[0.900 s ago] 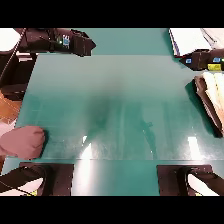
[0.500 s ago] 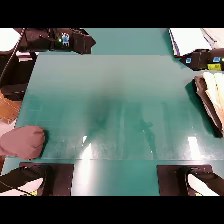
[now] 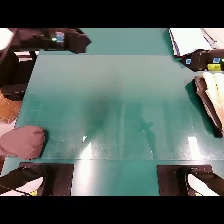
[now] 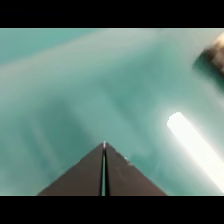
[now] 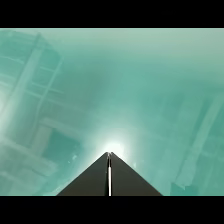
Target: Fold the shirts.
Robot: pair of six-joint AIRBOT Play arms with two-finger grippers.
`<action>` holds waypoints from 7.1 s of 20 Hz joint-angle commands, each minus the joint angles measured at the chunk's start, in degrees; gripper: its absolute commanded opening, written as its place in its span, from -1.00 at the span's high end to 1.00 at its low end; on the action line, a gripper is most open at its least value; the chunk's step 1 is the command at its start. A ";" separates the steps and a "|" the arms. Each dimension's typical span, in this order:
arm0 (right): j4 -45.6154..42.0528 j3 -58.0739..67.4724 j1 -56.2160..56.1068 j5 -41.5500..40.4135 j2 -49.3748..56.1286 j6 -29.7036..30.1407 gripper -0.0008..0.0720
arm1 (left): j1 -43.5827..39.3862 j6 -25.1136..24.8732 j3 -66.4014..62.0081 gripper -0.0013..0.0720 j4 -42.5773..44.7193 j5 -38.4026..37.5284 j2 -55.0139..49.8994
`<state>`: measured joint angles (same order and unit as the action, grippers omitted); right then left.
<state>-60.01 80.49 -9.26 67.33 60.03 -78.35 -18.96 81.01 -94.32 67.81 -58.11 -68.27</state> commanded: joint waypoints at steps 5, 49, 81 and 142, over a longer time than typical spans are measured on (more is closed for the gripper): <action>0.02 0.02 -0.07 1.79 0.04 -0.02 0.94 | 16.20 3.28 12.07 0.88 25.44 -33.48 16.52; 0.31 0.02 -0.07 -1.60 0.17 -0.02 0.94 | 25.00 15.02 55.84 -0.73 34.42 -12.52 26.84; -0.07 19.28 0.07 -4.35 0.15 -0.04 0.94 | -12.52 -0.50 1.64 0.91 2.89 -8.37 1.16; 12.33 -8.87 -8.83 -2.84 31.76 7.10 -0.36 | 10.54 -3.48 17.57 0.89 -3.93 -6.25 -5.73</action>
<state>-50.89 68.79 -14.92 66.19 85.69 -73.71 -8.51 77.52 -76.66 63.66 -64.53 -74.04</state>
